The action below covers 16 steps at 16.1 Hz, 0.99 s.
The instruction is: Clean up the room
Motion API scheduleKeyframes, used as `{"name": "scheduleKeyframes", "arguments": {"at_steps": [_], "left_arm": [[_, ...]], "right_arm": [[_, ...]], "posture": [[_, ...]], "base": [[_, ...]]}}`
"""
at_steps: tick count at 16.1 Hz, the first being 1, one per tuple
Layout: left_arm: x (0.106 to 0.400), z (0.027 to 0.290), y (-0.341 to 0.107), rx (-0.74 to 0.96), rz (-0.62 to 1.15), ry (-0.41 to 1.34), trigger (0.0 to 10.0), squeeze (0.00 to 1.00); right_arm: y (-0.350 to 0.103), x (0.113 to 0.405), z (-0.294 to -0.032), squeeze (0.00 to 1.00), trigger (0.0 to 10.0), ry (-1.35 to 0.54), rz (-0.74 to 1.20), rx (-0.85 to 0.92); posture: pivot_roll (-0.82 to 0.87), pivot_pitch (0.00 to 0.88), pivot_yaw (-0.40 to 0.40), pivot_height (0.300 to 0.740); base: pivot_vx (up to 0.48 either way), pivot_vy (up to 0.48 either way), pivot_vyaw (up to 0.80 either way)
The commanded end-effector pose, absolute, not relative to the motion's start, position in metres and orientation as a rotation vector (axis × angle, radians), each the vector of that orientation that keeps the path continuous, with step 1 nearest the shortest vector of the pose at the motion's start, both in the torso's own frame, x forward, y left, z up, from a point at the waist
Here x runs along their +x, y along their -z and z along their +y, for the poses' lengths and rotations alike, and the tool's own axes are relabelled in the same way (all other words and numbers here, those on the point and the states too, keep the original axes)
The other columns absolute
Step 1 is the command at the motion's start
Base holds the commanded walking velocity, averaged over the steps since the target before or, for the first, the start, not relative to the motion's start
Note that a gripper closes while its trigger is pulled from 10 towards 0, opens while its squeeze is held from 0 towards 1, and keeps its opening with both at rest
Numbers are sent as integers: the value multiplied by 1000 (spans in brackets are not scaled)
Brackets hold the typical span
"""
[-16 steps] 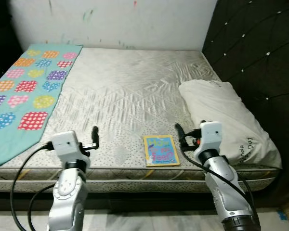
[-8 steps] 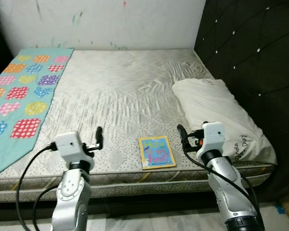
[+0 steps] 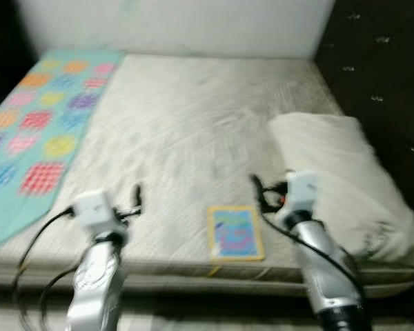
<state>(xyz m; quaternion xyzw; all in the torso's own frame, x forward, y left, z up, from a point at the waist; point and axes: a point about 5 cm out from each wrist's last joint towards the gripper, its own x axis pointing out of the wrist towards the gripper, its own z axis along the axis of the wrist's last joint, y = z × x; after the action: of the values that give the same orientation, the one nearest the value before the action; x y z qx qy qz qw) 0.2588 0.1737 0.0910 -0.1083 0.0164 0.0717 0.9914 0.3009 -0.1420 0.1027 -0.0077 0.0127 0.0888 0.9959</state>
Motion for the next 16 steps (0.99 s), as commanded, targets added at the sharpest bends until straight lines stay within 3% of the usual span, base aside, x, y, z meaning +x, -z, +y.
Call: {"name": "scheduleKeyframes", "arguments": {"at_steps": [1,7,16], "left_arm": [[261,162,-93,-246,36,-121,10000,0],[260,157,-95,-264,35,-85,10000,0],[262,157,-96,-268,36,-75,10000,0]], "right_arm": [[-100,299,-155,0,10000,-138,36,-35],[-100,300,-157,0,10000,-130,37,-31],[-101,303,-157,0,10000,-128,39,-21]], "posture": [[-45,0,-4,740],[-45,0,-2,740],[-45,0,-3,740]], "base": [[0,0,0],[0,0,0],[0,457,0]]}}
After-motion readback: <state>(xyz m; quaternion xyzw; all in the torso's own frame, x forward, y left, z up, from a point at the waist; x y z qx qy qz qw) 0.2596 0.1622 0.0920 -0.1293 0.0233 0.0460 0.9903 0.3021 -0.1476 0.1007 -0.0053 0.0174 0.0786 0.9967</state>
